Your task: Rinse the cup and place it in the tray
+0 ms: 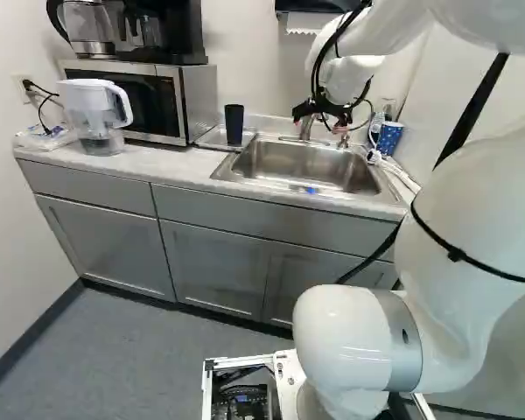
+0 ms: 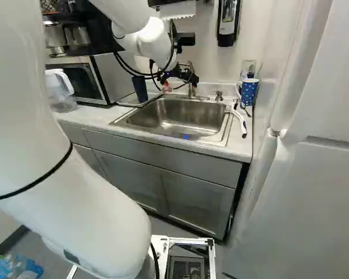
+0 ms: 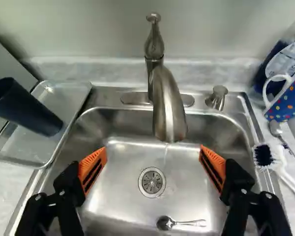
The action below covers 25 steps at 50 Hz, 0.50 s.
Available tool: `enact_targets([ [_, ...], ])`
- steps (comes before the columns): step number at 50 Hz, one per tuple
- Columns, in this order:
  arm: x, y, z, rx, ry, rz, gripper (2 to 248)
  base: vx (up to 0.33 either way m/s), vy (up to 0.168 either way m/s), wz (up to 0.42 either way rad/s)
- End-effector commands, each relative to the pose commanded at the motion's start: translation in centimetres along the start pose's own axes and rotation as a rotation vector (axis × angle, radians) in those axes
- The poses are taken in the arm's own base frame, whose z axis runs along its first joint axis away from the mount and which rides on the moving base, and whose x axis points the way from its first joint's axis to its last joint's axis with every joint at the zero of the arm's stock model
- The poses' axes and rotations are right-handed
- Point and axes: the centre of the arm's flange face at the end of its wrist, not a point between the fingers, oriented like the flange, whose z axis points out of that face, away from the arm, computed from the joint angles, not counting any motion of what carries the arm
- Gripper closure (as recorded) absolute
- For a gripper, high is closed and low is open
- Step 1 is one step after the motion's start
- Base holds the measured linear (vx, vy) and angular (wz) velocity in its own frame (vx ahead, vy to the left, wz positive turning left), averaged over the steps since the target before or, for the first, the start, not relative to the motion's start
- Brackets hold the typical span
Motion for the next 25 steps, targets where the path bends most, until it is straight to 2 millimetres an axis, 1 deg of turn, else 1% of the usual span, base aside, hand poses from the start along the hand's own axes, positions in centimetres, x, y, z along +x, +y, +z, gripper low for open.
enact_targets([
  [17,-1.6,-0.1,-0.1,0.017,-0.174,-0.009,3,0.0,0.0,0.0],
  [25,-1.3,-0.1,-0.1,0.015,-0.149,-0.009,3,0.0,0.0,0.0],
])
